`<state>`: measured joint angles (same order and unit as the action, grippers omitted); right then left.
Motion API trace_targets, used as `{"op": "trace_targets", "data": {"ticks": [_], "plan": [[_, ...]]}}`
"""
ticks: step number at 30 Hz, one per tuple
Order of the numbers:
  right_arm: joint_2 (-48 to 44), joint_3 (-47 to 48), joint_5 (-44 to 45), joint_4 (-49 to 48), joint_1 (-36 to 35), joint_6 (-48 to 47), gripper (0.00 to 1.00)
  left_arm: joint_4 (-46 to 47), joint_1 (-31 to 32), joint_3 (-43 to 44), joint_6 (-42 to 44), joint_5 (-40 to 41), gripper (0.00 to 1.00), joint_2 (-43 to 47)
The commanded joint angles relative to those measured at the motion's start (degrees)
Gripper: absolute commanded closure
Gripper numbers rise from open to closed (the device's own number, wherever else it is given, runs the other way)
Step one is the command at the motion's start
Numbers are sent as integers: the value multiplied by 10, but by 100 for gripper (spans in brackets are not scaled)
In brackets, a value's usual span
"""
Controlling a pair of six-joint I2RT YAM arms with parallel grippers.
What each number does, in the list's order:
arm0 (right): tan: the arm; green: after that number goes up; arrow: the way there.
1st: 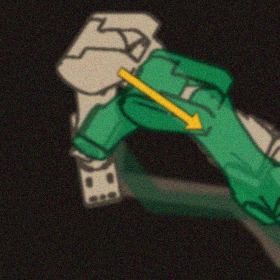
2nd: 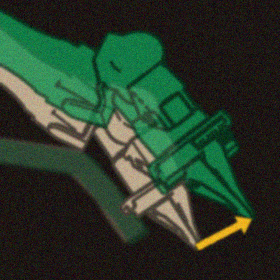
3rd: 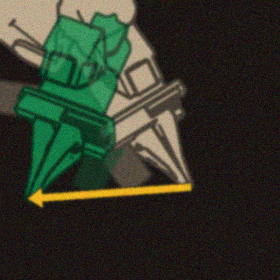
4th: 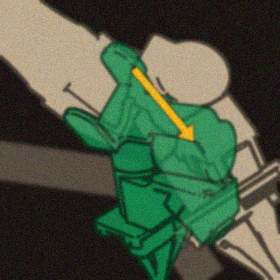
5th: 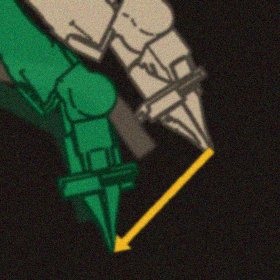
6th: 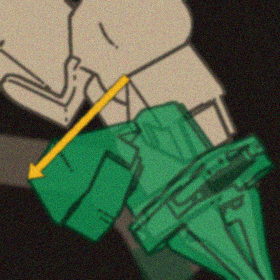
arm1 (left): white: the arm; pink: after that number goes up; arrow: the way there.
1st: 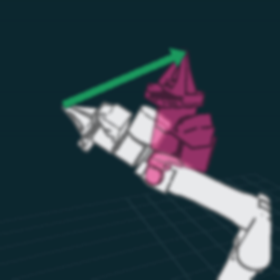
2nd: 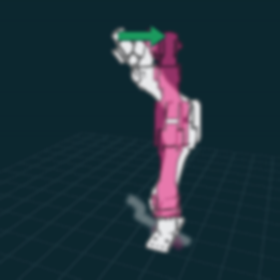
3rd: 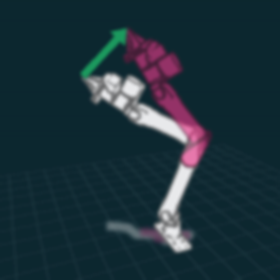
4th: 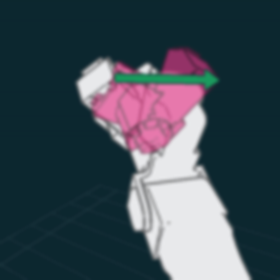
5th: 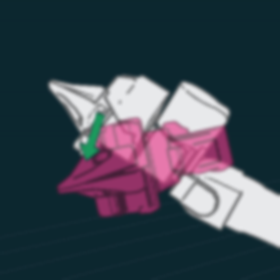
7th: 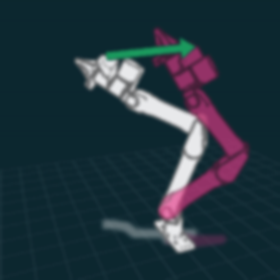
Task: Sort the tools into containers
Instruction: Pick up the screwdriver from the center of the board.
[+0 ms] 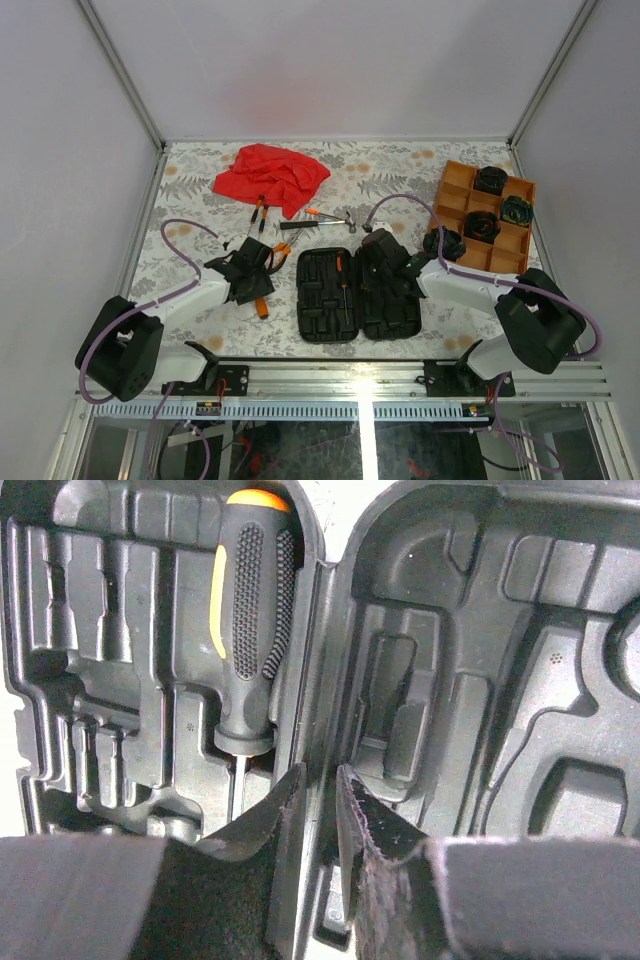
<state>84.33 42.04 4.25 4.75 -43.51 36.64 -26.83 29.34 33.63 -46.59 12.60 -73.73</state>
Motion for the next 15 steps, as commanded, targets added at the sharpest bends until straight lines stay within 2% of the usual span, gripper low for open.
{"op": "trace_targets", "data": {"ticks": [1, 6, 10, 15], "plan": [[7, 6, 5, 10, 8, -49, 75, 18, -6, -3, 9, -6, 53, -12], [-40, 2, -4, 4, 8, -66, 68, 25, -7, -10, 8, -7, 54, -17], [-76, -7, 6, 11, 8, -66, 67, 21, -7, -8, 7, -3, 56, -24], [-105, -20, 15, 19, 8, -65, 68, 27, -8, -10, 5, -5, 66, -30]]}}
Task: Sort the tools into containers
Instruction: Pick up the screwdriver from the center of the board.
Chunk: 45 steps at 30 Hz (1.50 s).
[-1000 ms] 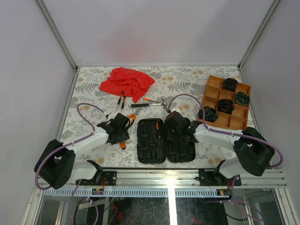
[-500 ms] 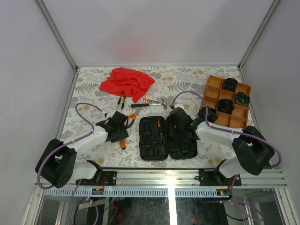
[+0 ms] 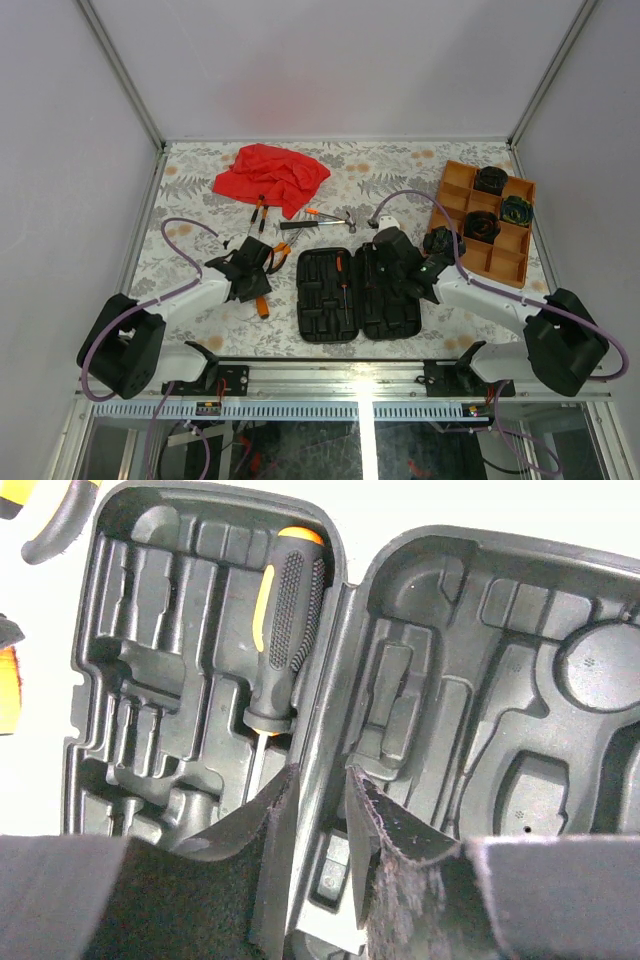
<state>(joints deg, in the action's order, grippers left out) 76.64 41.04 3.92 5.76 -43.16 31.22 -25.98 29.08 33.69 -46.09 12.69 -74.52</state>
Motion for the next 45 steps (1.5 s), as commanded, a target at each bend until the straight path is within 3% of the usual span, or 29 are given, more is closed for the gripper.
{"op": "trace_targets", "data": {"ticks": [1, 16, 22, 26, 33, 45], "plan": [[-34, -13, 22, 10, 4, -11, 68, 16, -5, -9, 0, -7, 68, -23], [-141, -38, 96, 18, 5, -9, 69, -6, -5, 16, 25, -12, 85, 72], [-170, -40, 62, 12, 5, 6, 68, 0, -3, 39, 62, -50, 85, 148], [-181, -34, 6, 0, 5, 49, 61, 25, -1, 50, 80, -89, 87, 193], [-187, -39, -88, -113, 4, 149, 49, 114, 0, 55, 59, -176, 87, 215], [-123, -68, -151, -336, -51, 214, 45, 223, 38, 85, 3, -192, 89, 155]]}}
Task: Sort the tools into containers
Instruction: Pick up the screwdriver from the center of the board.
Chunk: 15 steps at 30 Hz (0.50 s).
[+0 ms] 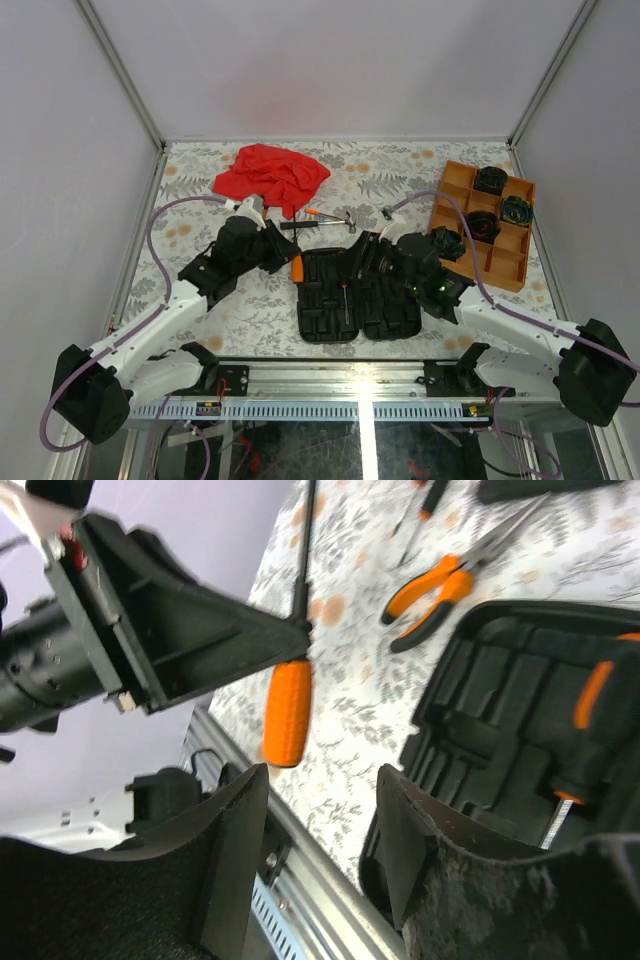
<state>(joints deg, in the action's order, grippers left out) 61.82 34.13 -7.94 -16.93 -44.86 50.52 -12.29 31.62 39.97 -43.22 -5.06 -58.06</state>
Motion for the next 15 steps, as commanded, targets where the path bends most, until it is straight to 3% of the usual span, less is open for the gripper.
{"op": "trace_targets", "data": {"ticks": [1, 15], "plan": [[35, 1, -34, -119, -44, 21, 45, 93, 16, 23, -30, -16, 89, -14], [95, 16, -31, -146, -63, 35, 43, 137, 49, 15, -45, -28, 91, -28]]}}
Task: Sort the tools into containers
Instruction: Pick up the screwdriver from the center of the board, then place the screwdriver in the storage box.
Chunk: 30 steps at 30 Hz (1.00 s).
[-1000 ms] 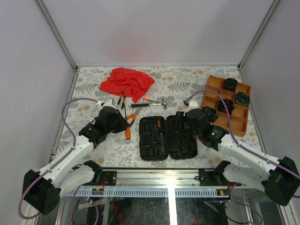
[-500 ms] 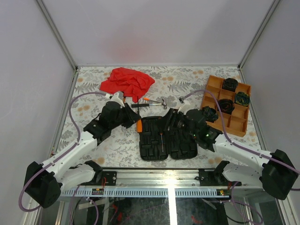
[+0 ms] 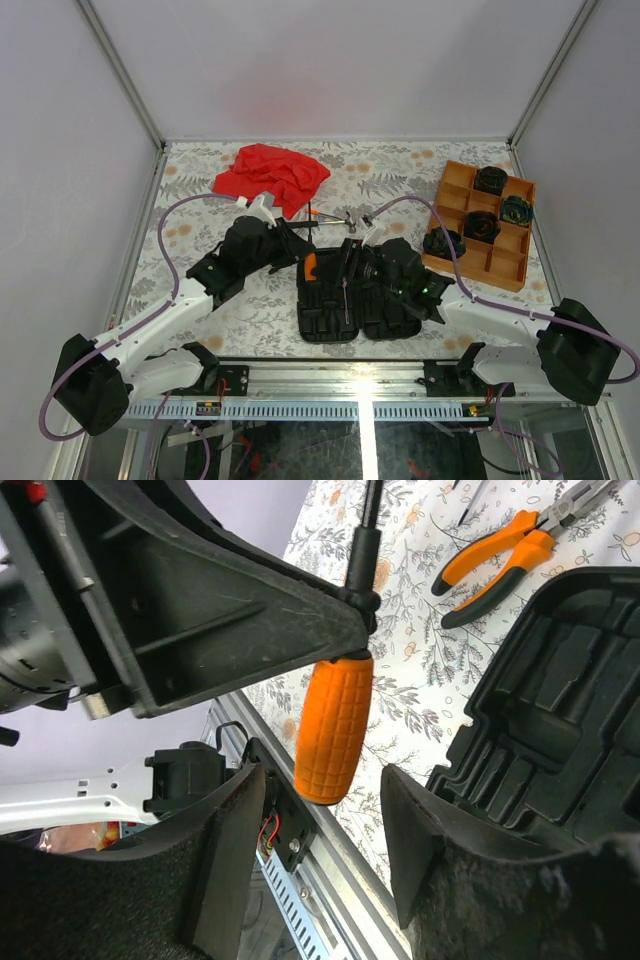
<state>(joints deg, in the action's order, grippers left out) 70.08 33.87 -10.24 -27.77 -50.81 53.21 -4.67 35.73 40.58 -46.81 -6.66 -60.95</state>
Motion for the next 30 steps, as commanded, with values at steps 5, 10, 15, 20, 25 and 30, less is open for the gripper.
{"op": "trace_targets", "data": {"ticks": [5, 10, 15, 20, 25, 30], "plan": [[31, 22, -8, -48, -4, 18, 45, 65, 14, 6, -11, -11, 92, 2], [36, 23, -8, -54, -4, 18, 49, 66, 15, 1, -12, -11, 91, 0], [36, 24, -5, -60, -4, 14, 64, 67, 15, -3, -12, -11, 89, -2], [26, 24, 7, -38, -4, 4, 79, 63, 15, -7, -11, -6, 72, 1], [5, 15, 32, 4, -4, -3, 85, 44, 15, -5, 1, 11, 48, 7], [-17, 0, 49, 57, -5, -2, 87, 30, 11, -7, 12, 29, 38, 14]]}}
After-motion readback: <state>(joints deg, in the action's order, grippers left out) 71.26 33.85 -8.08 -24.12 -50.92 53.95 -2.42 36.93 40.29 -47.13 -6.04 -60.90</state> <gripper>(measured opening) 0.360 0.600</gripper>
